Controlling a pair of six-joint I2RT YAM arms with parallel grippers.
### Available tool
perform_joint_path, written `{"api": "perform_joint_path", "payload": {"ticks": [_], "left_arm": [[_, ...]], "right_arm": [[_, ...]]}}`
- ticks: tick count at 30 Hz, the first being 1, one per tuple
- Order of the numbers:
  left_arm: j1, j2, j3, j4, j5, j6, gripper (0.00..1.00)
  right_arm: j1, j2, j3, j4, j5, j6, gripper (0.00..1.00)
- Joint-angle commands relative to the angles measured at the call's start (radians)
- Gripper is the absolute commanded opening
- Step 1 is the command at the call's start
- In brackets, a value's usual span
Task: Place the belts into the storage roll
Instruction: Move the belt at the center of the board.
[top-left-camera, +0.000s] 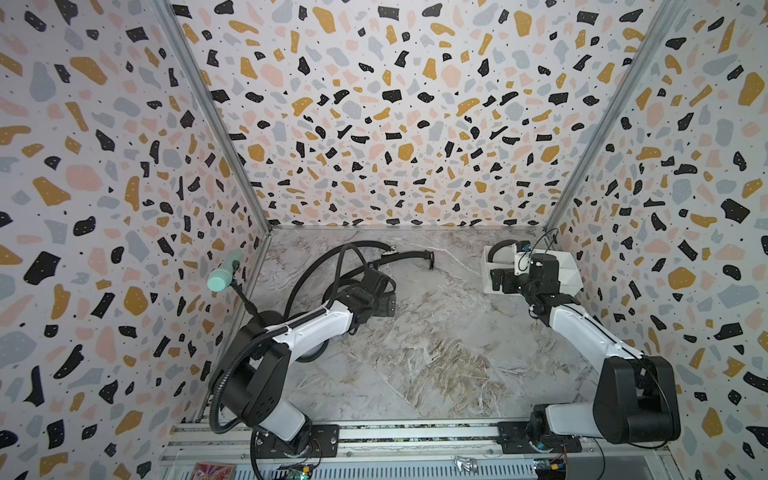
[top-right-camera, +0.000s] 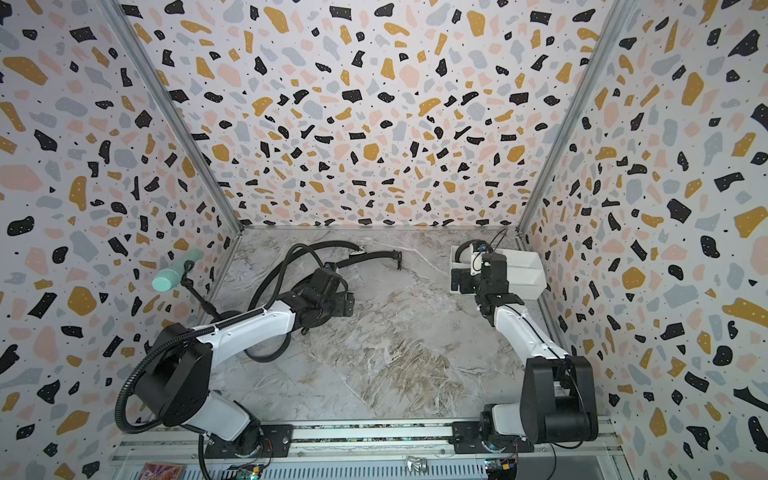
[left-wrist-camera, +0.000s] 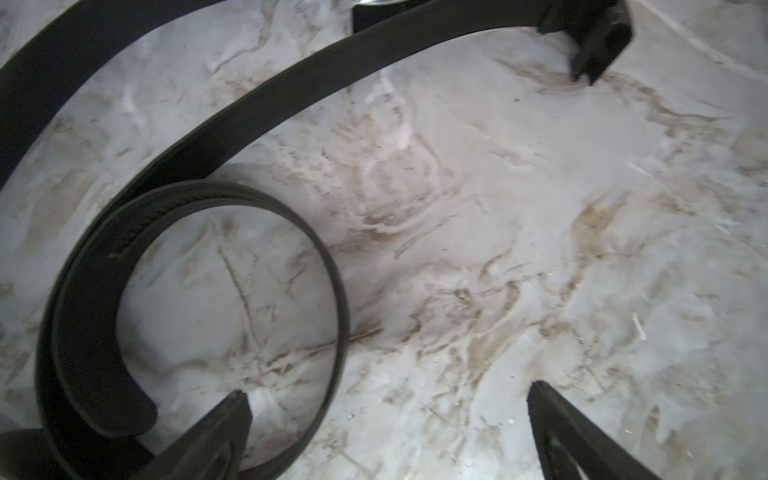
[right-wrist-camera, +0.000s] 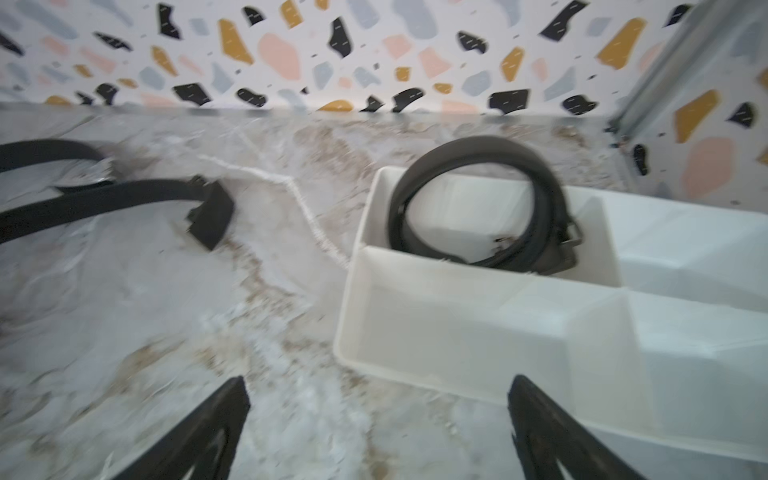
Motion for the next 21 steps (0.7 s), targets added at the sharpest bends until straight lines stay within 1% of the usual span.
{"api": "perform_joint_path", "payload": {"ticks": [1,3,6,10,13,15,18,21], "left_arm": [[0.025,0.061,0.041,-0.042,-0.024,0.019,1.0],[0.031,0.105,0.068,-0.039,-0.019,0.028,1.0],[0.047,0.193,0.111,-0.037,0.007,0.033,0.97],[0.055,0.3,0.148,-0.02,0.089,0.039,0.85],[0.038,0.315,0.132,0.033,0.206,0.009,0.76],[-0.001,0.31,0.13,0.045,0.249,-0.012,0.75],[-0.092,0.298,0.129,0.062,0.313,-0.055,0.74],[-0.211,0.292,0.131,0.09,0.39,-0.101,0.74]], "right_arm": [[0.071,-0.081,-0.057,-0.071,-0.008,0.078,0.99],[0.116,-0.113,-0.088,-0.07,-0.001,0.111,0.99],[0.165,-0.149,-0.109,-0.083,0.003,0.154,0.99],[0.199,-0.182,-0.111,-0.121,0.016,0.174,0.99],[0.199,-0.19,-0.11,-0.155,0.025,0.176,0.99],[0.199,-0.19,-0.111,-0.171,0.033,0.179,0.99],[0.199,-0.179,-0.119,-0.17,0.041,0.195,0.99],[0.199,-0.142,-0.115,-0.157,0.029,0.21,0.98]]}}
